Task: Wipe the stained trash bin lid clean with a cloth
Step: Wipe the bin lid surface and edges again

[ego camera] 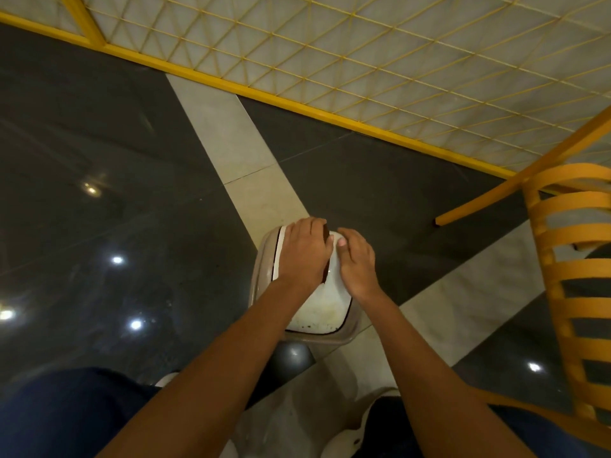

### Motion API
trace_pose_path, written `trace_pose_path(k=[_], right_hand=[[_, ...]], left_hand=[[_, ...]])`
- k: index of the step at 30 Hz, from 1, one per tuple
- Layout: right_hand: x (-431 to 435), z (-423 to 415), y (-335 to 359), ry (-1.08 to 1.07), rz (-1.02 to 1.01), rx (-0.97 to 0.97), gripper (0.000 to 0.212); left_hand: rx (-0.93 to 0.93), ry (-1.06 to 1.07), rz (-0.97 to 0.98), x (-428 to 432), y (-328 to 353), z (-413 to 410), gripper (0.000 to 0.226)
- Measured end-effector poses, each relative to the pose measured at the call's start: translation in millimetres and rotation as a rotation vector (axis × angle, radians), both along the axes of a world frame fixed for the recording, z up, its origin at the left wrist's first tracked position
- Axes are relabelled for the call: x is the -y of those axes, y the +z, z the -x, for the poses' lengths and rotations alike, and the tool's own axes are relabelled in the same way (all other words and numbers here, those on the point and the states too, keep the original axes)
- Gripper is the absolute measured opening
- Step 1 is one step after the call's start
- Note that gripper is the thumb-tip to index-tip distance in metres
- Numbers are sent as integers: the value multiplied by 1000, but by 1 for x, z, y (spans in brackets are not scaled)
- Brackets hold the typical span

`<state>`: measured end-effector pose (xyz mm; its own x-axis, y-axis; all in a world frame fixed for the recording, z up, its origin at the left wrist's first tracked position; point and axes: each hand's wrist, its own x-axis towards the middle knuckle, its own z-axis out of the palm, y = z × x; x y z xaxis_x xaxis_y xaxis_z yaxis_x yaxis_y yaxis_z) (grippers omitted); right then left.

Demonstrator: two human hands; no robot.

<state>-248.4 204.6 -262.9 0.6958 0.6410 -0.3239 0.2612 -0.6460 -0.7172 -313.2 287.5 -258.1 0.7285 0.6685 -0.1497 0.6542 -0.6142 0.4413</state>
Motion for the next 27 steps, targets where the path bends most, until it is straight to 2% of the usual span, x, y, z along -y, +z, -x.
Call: trace_pose_path(k=[5,9,11,16,18,22,27], right_hand=[[1,5,2,20,53,-74,42],[-1,2,-1,3,73,-111,42],[-1,2,-3,-11,78,-114,42],[-2,2,-3,17,102,-63,43],[-2,1,-3,21,90,-63,42],[0,3,-3,-5,66,-113,42],[0,6,-2,11,46,-107,42]], left_hand=[[69,-109,-68,-17,1,12,36],[71,-5,-41,-34,4,23,33],[120,33,-15,-35,4,32,34],[288,-62,-42,-16,-6,66,40],[267,-82,-35,-25,-8,59,38],[242,8,24,-36,-9,42,37],[365,-137,-84,-10,-16,78,42]])
